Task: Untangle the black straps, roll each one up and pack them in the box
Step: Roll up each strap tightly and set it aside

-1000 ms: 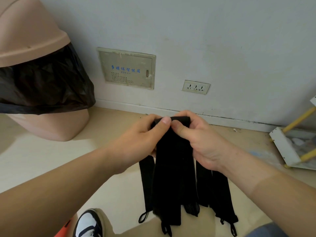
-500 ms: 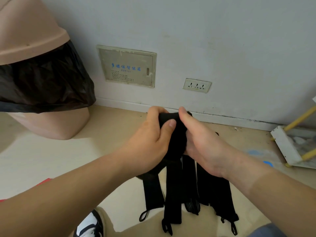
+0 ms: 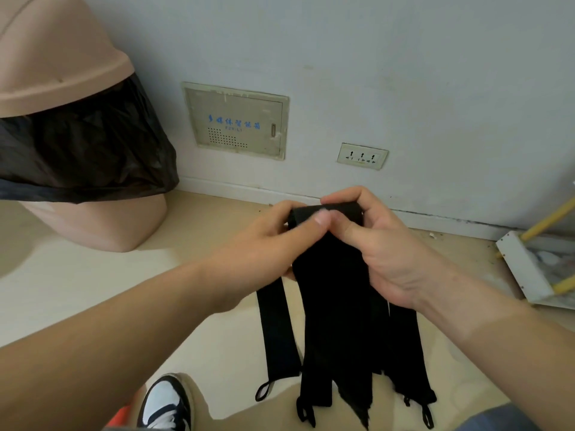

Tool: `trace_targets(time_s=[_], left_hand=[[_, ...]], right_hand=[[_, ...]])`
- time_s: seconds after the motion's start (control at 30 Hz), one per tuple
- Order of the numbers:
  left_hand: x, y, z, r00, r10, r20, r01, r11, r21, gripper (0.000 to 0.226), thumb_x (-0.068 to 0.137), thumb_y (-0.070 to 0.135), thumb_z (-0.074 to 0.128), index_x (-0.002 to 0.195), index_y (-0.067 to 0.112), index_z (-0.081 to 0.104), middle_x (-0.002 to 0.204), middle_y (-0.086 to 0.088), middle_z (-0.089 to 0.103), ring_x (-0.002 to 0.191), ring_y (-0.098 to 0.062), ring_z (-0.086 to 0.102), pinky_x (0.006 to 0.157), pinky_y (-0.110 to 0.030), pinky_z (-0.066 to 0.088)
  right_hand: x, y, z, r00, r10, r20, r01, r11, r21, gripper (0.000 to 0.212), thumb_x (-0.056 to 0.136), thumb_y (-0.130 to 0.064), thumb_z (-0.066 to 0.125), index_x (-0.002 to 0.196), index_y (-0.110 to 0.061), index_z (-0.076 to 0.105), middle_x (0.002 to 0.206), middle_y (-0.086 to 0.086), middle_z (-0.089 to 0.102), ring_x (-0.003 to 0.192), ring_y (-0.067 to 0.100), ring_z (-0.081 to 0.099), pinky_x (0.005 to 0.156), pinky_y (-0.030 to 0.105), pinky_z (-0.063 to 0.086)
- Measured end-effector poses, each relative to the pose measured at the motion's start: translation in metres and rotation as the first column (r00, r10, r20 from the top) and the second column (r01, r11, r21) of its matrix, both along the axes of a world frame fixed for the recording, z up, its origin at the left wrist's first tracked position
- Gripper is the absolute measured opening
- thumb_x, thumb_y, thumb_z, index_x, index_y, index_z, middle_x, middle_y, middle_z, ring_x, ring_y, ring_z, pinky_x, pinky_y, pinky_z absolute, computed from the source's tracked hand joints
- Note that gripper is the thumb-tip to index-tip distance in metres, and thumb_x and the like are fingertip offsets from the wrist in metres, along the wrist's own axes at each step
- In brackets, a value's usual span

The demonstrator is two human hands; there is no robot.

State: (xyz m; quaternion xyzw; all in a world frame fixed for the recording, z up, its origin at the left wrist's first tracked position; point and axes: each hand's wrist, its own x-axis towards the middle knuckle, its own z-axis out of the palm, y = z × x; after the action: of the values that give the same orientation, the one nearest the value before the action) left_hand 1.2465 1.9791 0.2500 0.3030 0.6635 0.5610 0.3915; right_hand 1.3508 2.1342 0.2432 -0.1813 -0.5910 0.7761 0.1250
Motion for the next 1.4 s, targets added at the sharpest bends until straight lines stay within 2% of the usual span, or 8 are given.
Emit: trace_targets(time_s=[0.2,0.33,0.47,0.6,0.77,1.0,1.13,1.4], left_hand=[[-0.003,0.003,-0.003,0.968,0.096,-0.231,-0.095,0.995,0.013,0.015,0.105,0.035,0.060,0.116,0.027,0.067,0.097,0.005,0.076,0.086,-0.005,0.072,0.072,-0.020,0.058],[-0.006,0.003,-0.005,0.926,0.155,-0.343,-0.125,0.986,0.109,0.013,0.104,0.026,0.063,0.117,0.029,0.065,0.095,0.005,0.074,0.086,-0.008,0.071,0.076,-0.022,0.058],[-0.010,-0.004,-0.008,0.818,0.149,-0.555,-0.087,0.987,0.138,0.029,0.100,0.020,0.070,0.125,0.033,0.064,0.101,0.014,0.072,0.098,-0.004,0.069,0.083,-0.013,0.053],[-0.006,-0.003,-0.004,0.943,0.130,-0.307,-0.117,0.991,0.063,0.021,0.100,0.040,0.066,0.121,0.039,0.064,0.100,0.014,0.072,0.093,-0.007,0.073,0.082,-0.024,0.061],[-0.007,-0.001,-0.004,0.990,0.050,0.132,-0.032,0.990,-0.136,0.052,0.103,0.064,0.045,0.126,0.025,0.071,0.113,-0.008,0.079,0.103,-0.028,0.078,0.095,-0.043,0.061],[-0.006,0.002,-0.003,0.971,0.180,-0.157,-0.183,0.983,-0.002,0.021,0.101,0.042,0.067,0.114,0.025,0.066,0.097,0.001,0.076,0.087,-0.015,0.075,0.073,-0.032,0.061],[-0.001,-0.002,-0.002,0.887,0.170,-0.430,-0.144,0.985,0.093,0.024,0.098,0.028,0.072,0.120,0.031,0.061,0.096,0.011,0.070,0.085,-0.002,0.069,0.076,-0.020,0.057],[-0.004,-0.001,-0.006,0.983,0.099,0.155,-0.079,0.988,-0.132,0.057,0.087,0.074,0.060,0.129,0.035,0.065,0.118,0.006,0.078,0.108,-0.016,0.076,0.098,-0.047,0.061]], right_hand=[[0.002,0.004,0.000,0.998,0.060,0.002,-0.060,0.997,-0.049,0.028,0.081,-0.006,0.078,0.104,-0.021,0.072,0.105,0.015,0.074,0.089,0.024,0.076,0.073,0.034,0.063],[0.001,0.012,0.000,0.976,0.187,0.114,-0.175,0.979,-0.108,0.052,0.099,-0.050,0.064,0.134,-0.011,0.071,0.135,0.023,0.070,0.123,0.034,0.070,0.110,0.051,0.054],[-0.002,0.009,-0.004,0.971,0.146,0.190,-0.149,0.989,0.000,0.057,0.096,-0.055,0.053,0.131,-0.014,0.071,0.124,0.013,0.077,0.111,0.027,0.075,0.092,0.043,0.061],[-0.002,0.006,-0.009,0.992,0.051,0.112,-0.051,0.999,0.006,0.035,0.108,-0.031,0.056,0.132,-0.009,0.067,0.128,0.020,0.075,0.119,0.035,0.073,0.099,0.047,0.061],[0.002,0.001,-0.010,0.996,0.012,0.085,-0.020,0.996,0.091,0.003,0.103,-0.015,0.065,0.103,-0.016,0.068,0.094,0.009,0.076,0.088,0.026,0.076,0.073,0.035,0.062],[0.003,0.007,-0.002,0.977,0.189,0.104,-0.177,0.978,-0.108,0.051,0.098,-0.048,0.065,0.133,-0.012,0.069,0.139,0.024,0.067,0.132,0.044,0.063,0.114,0.061,0.047],[0.000,0.005,0.003,0.943,0.274,0.187,-0.244,0.955,-0.168,0.060,0.103,-0.062,0.044,0.132,-0.019,0.074,0.128,0.010,0.076,0.115,0.024,0.074,0.102,0.044,0.055],[-0.001,0.005,-0.013,0.996,0.058,0.070,-0.062,0.996,0.067,0.036,0.091,-0.023,0.072,0.124,-0.008,0.067,0.114,0.014,0.076,0.106,0.028,0.076,0.087,0.036,0.064]])
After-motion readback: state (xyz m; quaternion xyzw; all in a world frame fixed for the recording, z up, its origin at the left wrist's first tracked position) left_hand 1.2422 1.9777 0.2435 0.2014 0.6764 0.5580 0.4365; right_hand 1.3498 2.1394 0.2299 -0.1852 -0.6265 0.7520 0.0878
